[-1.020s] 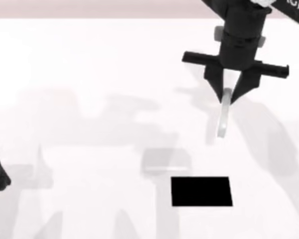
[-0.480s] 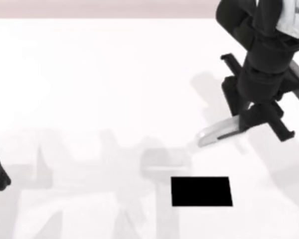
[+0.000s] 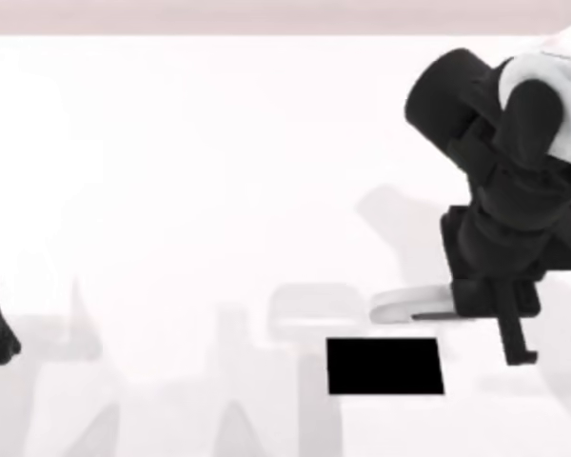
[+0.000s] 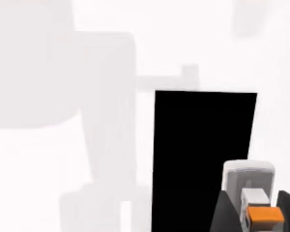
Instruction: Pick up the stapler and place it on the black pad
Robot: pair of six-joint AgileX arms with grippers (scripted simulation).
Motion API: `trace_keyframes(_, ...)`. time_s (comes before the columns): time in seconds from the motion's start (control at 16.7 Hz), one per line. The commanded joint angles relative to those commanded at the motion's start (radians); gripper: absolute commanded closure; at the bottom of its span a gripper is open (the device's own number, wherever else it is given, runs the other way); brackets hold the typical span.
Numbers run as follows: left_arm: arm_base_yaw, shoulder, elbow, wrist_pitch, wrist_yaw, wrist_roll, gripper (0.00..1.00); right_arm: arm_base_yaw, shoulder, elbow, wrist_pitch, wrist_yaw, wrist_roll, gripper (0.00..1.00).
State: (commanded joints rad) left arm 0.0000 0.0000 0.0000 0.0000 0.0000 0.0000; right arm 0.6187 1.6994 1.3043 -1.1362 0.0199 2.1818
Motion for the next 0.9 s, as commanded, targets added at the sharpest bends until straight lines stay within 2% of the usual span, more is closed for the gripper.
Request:
trace_keyframes(0.54, 0.0, 0.0, 0.0, 0.0, 0.0, 0.0, 0.0, 0.012, 0.0, -0.027, 0.022, 0.004, 0.038, 1.0)
trace_keyframes(0.9, 0.0, 0.0, 0.0, 0.0, 0.0, 0.0, 0.0, 0.045, 0.12, -0.143, 0.286, 0.006, 0.076, 1.0)
